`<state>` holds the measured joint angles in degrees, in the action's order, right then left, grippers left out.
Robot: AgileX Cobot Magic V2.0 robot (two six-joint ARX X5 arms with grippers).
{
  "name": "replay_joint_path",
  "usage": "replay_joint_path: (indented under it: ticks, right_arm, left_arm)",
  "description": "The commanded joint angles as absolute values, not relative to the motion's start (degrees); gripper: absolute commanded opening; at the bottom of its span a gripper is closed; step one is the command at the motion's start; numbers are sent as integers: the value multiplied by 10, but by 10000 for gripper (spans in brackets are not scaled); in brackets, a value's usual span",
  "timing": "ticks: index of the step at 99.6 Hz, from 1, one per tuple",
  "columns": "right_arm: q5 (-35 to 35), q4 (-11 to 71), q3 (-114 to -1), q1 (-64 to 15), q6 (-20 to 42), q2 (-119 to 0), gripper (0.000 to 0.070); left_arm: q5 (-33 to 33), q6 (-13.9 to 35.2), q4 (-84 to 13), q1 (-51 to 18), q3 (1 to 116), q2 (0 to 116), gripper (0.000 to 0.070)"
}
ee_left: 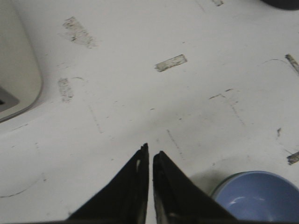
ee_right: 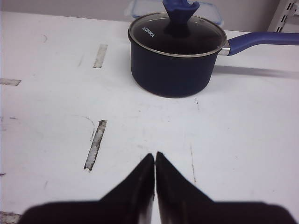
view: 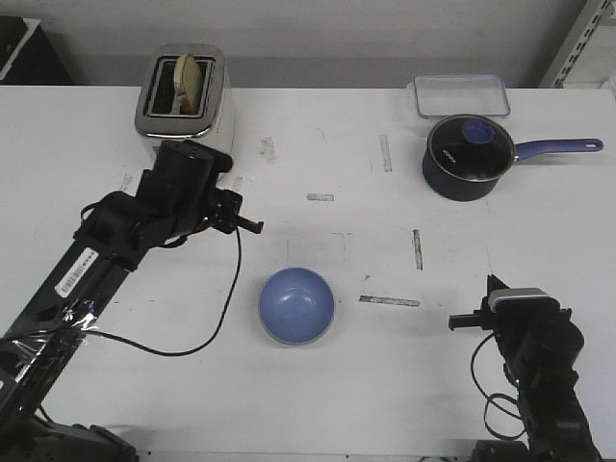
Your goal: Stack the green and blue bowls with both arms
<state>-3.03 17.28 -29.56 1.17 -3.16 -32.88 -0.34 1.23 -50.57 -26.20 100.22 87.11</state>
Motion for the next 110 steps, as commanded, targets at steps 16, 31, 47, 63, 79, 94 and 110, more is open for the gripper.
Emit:
replay_joint_path:
  ticks: [16,31,47,63,79,94,110]
  right_arm:
    - [-31,167,-300,10,-30,-330,0]
    - [-31,167,-300,10,-30,-330,0]
    - [-31,167,-300,10,-30,-330,0]
    - [-32,168,-300,10,-29,-330,0]
    - [-32,183,-300,10,-19,-307,0]
    - [-35,213,-300,10,-19,-253,0]
    - [-45,262,-299,10,-13,-170,0]
  left_arm:
    - [-6,-11,-486,-169,976,815,0]
    - [-6,-11,-433,-104,874,732,0]
    - [-6,-11,-329,-40,705,599,0]
    - [-7,-9,-230,-8,535,449,0]
    - [-7,-11,-181,2,405,308,0]
    - [-7,-11,-181,2,335,208,0]
    - [-7,-10,-187,2,314,151,0]
